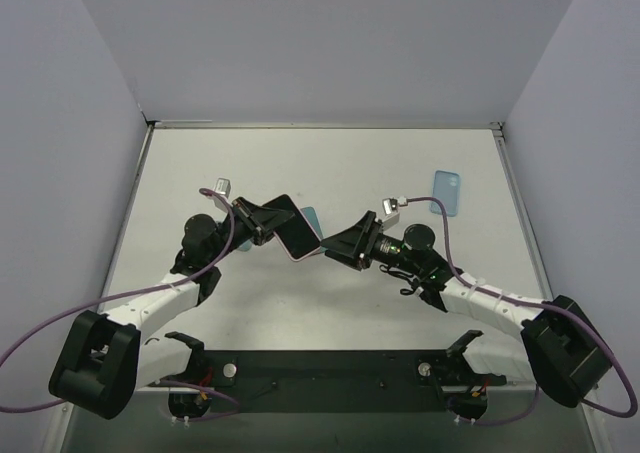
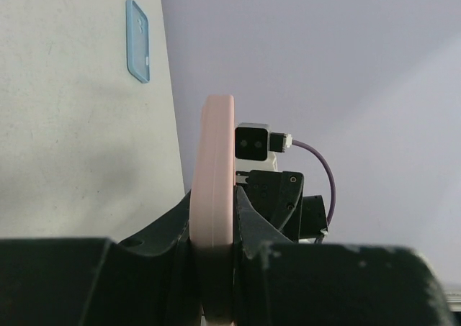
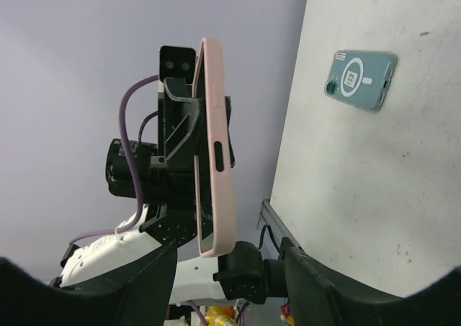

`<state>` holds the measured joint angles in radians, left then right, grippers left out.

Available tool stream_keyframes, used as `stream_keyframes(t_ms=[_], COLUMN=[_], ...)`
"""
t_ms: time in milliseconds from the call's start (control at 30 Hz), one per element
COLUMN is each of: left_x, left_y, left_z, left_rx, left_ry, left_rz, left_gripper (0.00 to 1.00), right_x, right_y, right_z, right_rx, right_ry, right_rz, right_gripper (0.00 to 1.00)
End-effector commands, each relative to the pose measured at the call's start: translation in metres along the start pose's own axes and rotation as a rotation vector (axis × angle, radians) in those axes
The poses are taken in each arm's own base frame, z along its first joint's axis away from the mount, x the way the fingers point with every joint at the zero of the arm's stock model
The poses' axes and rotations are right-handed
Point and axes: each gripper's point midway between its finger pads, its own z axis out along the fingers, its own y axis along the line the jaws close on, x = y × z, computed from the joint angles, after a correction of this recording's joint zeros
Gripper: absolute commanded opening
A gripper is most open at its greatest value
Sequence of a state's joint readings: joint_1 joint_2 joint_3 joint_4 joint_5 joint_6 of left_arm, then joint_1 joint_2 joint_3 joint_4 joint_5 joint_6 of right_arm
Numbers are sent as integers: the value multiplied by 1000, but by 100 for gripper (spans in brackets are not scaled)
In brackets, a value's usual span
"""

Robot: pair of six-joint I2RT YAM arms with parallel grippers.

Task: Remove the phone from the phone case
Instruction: Remove the phone case from the phone.

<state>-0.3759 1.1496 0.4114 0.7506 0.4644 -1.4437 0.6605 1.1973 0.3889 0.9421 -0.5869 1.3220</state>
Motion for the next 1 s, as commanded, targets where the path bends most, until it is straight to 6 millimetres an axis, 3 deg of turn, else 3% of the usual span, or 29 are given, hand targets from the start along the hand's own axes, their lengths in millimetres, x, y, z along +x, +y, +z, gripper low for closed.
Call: stream_keyframes(t_ms=[0, 133, 167, 200, 267, 300, 333, 600, 967], left_x=[-9, -10, -9, -9, -10, -10, -10, -13, -19], left_y=[-33, -34, -36, -37, -39, -39, -41, -44, -44], left_z=[0, 1, 1, 1, 0, 0, -1, -3, -4], left_rx=[99, 108, 118, 120, 125, 125, 129, 125, 113], left_ry=[-32, -29, -27, -27, -32, -32, -32, -44, -68], left_rz=[47, 29, 30, 22, 23, 23, 28, 27, 28], left_gripper=[0, 0, 0, 0, 0, 0, 0, 0, 0], right_x=[-15, -20, -21, -21, -24, -24, -25, -25, -16], right_y=[28, 35, 45, 39, 53, 45, 53, 52, 58], right_z=[-3, 1, 1, 5, 4, 8, 6, 11, 12], right_rx=[-73, -115, -168, -169, -247, -240, -283, -353, -367], right_ry=[-62, -70, -70, -65, -71, -69, -71, -63, -39], right_rz=[-57, -9, -16, 12, 50, 76, 91, 171, 159], right_gripper=[56, 55, 54, 53, 48, 45, 40, 15, 28])
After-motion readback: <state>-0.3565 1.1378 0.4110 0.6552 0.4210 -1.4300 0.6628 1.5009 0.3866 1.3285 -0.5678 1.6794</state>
